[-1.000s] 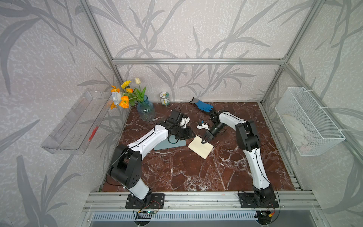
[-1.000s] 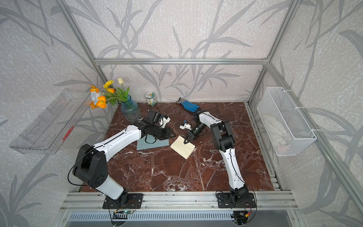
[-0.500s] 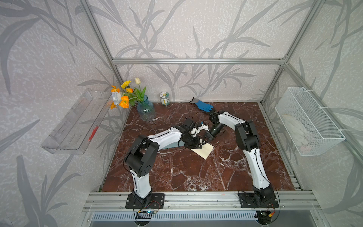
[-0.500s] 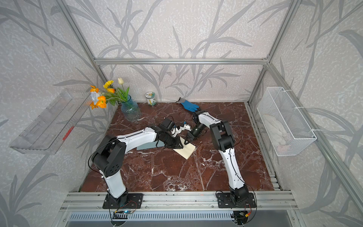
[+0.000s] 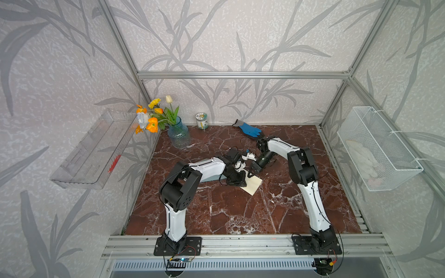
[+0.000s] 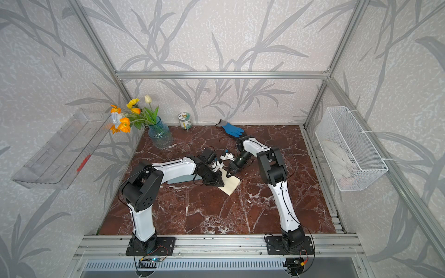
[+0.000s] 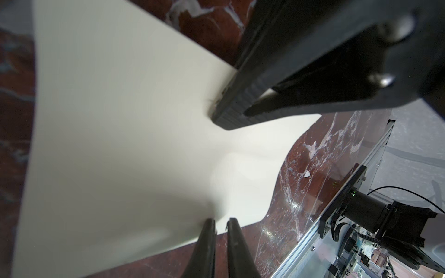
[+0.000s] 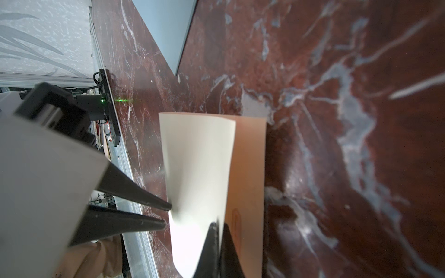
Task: Fold the letter paper in half and place it into the envelope
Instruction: Fold the letter paper at the center of the board.
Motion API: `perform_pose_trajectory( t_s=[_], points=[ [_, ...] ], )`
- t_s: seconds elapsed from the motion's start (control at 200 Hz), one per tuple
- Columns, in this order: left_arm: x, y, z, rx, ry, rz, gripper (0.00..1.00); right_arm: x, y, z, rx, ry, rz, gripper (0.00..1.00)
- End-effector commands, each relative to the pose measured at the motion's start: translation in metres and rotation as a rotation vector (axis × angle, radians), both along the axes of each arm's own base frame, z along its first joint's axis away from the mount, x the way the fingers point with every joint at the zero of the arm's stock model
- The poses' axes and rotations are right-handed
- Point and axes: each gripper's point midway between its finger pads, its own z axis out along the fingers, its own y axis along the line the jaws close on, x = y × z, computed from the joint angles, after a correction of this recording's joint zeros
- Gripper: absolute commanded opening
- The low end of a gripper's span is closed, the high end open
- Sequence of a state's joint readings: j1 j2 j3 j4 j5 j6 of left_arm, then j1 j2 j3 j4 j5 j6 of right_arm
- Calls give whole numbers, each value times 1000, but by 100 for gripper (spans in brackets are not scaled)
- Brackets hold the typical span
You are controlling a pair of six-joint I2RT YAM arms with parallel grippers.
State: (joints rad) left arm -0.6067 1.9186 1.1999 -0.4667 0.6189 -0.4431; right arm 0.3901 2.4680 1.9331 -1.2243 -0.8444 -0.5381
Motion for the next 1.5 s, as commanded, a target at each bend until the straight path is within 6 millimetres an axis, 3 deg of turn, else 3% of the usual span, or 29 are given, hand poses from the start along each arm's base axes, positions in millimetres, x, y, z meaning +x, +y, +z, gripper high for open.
perform_pose_trajectory(
  t_s=[0.0,0.455,0.48,0.53,0.585,0.605,0.63,0.645,0.87,1.015,1.13,1.22,1.255,1.305,1.335,1.365,1.495],
  points=[
    [-11,5,-13,21,30,-30,14,-1,-1,-6,-21,7,1,0],
    [-6,11,-30,88,35,-20,13,-3,0,-10,-45,-1,14,5],
    [-6,11,-31,94,38,-19,13,-2,0,-10,-47,-1,13,13],
    [-6,13,-33,110,45,-16,13,-1,-1,-10,-55,-3,10,40],
    [-6,14,-34,123,52,-18,13,0,-1,-10,-61,-9,8,59],
    [-6,15,-34,130,55,-18,12,1,-1,-9,-63,-17,7,79],
    [-5,16,-35,141,57,-19,12,1,-2,-10,-69,-20,8,96],
    [-6,17,-36,148,60,-20,12,1,-3,-9,-69,-26,8,100],
    [-8,22,-46,212,123,-34,11,16,-11,8,-132,-114,-14,99],
    [-4,24,-47,243,120,-24,9,35,-26,38,-145,-193,-74,99],
    [-4,22,-48,233,130,-23,9,34,-30,44,-125,-189,-89,99],
    [-4,19,-38,207,120,-19,9,25,-29,35,-115,-139,-82,79],
    [-4,19,-33,198,113,-18,9,23,-28,31,-104,-117,-78,58],
    [-4,20,-24,192,102,-16,9,20,-27,25,-105,-77,-69,19],
    [-4,20,-17,186,96,-15,9,19,-26,21,-104,-55,-69,6],
    [-4,20,-9,178,90,-15,9,17,-24,19,-96,-36,-68,2],
    [4,16,23,147,45,-16,9,12,-18,13,-79,-16,-56,4]
  ],
)
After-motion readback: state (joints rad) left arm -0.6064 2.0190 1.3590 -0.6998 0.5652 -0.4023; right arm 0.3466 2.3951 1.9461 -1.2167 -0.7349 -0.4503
